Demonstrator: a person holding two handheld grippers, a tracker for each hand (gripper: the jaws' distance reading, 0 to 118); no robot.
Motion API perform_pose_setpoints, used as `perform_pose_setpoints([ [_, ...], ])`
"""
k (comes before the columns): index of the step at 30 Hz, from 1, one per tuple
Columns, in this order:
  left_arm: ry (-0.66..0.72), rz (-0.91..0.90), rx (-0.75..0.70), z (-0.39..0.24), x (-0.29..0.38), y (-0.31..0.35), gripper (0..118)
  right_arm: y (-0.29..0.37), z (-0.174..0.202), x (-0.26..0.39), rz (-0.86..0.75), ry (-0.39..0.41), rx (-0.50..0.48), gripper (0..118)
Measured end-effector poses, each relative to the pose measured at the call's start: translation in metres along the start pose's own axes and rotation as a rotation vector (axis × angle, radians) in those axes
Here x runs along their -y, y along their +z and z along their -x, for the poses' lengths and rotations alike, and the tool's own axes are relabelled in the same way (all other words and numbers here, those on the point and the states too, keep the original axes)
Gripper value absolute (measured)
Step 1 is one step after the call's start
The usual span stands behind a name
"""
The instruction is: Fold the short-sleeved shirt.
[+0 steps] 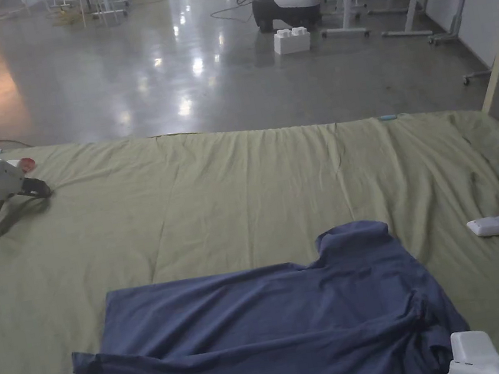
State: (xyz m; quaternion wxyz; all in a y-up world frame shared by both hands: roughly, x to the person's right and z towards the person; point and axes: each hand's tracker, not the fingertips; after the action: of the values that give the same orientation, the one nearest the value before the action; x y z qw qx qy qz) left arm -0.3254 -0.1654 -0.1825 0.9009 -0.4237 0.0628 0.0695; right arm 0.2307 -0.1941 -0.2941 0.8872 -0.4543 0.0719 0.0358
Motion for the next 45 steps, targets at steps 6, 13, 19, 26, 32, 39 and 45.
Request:
perform_pose_setpoints([
  [6,-0.028,-0.071,0.03,0.0,-0.026,0.037,1,0.069,-0.002,-0.015,-0.096,0.027,-0.001,7],
  [13,-0.043,-0.061,0.022,0.014,-0.013,0.076,1,0.129,0.0,0.005,-0.094,0.116,0.021,7],
  [19,-0.042,0.058,0.017,0.013,0.045,0.091,1,0.133,0.01,0.07,0.084,0.152,0.052,7],
  [26,-0.017,0.188,-0.028,0.018,0.106,0.043,1,0.088,0.018,0.121,0.175,0.102,0.063,7],
  [32,0.011,0.168,-0.034,0.023,0.099,0.043,17,0.093,0.022,0.11,0.15,0.109,0.157,74],
  [39,-0.038,-0.126,-0.023,-0.002,0.061,0.079,77,0.147,0.039,0.062,-0.25,0.014,0.115,84],
  [45,-0.102,-0.442,-0.036,-0.053,0.016,0.096,77,0.162,0.088,0.017,-0.6,0.013,0.08,84],
])
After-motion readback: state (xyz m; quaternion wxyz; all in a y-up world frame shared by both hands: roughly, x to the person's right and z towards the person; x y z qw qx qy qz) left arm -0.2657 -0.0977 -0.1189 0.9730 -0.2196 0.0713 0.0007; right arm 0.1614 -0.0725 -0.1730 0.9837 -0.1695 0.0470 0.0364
